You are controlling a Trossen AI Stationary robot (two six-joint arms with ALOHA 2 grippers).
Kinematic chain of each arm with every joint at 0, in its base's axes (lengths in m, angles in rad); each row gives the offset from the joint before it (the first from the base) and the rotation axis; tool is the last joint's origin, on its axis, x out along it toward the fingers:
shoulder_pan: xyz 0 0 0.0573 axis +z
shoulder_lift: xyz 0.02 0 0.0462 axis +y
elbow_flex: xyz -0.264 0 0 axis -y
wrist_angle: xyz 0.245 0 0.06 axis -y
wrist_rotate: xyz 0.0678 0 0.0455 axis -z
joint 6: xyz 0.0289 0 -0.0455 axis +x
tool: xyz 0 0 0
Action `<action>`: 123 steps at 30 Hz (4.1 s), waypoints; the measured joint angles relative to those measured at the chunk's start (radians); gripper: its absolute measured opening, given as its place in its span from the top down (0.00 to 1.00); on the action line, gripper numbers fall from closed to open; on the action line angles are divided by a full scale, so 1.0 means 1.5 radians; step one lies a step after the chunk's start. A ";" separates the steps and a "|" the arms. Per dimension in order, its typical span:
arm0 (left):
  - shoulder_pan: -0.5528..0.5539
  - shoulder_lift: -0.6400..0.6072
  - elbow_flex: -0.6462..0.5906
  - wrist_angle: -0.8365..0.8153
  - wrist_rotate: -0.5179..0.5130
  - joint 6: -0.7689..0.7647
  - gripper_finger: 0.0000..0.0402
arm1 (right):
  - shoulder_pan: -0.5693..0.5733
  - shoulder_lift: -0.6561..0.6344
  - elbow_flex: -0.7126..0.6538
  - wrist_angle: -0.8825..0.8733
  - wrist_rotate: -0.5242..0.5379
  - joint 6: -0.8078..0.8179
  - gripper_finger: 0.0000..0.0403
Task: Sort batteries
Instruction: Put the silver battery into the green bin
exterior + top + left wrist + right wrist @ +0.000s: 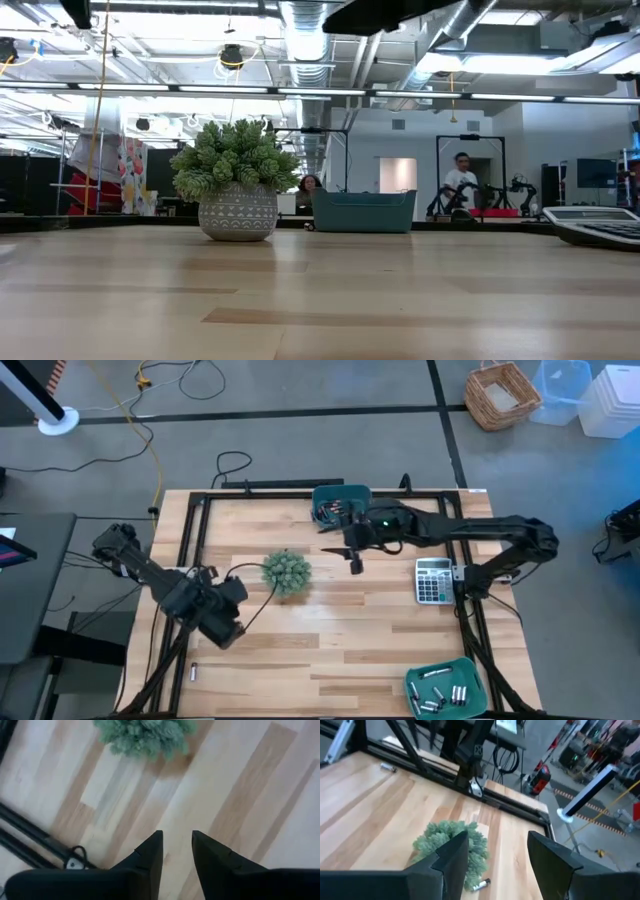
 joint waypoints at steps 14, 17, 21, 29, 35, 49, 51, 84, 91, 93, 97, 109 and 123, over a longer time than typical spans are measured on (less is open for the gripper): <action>-0.073 0.000 -0.205 0.227 0.296 -0.296 0.61 | -0.003 0.106 0.077 0.008 -0.002 -0.012 0.45; -0.093 0.001 -0.245 0.324 0.298 -0.384 0.57 | -0.004 0.110 0.077 0.021 -0.002 -0.012 0.45; -0.129 0.005 -0.289 0.406 0.306 -0.505 0.55 | -0.004 0.108 0.077 0.032 -0.004 -0.013 0.45; -0.190 0.091 -0.297 0.418 0.460 -0.661 0.55 | 0.004 0.107 0.077 0.031 -0.006 -0.012 0.45; -0.202 0.137 -0.297 0.437 0.491 -0.710 0.55 | 0.017 0.107 0.077 0.031 -0.007 -0.012 0.45; -0.210 0.182 -0.336 0.462 0.573 -0.727 0.55 | 0.046 0.107 0.077 0.028 -0.007 -0.012 0.45; -0.211 0.183 -0.337 0.460 0.564 -0.725 0.55 | 0.046 0.107 0.077 0.028 -0.007 -0.012 0.45; -0.223 0.186 -0.385 0.501 0.502 -0.734 0.55 | 0.049 0.107 0.077 0.028 -0.007 -0.005 0.45; -0.211 0.190 -0.329 0.413 0.437 -0.575 0.55 | 0.049 0.107 0.077 0.026 -0.006 -0.005 0.45; -0.209 0.188 -0.313 0.382 0.423 -0.503 0.55 | 0.049 0.107 0.077 0.027 -0.006 -0.005 0.45; -0.209 0.188 -0.308 0.316 0.407 -0.421 0.55 | 0.050 0.107 0.077 0.032 -0.006 -0.001 0.45; -0.207 0.185 -0.251 0.236 0.342 -0.138 0.55 | 0.050 0.107 0.077 0.033 -0.006 0.014 0.45; -0.213 0.175 -0.256 0.372 0.234 -0.396 0.55 | 0.055 0.107 0.077 0.033 -0.006 0.030 0.45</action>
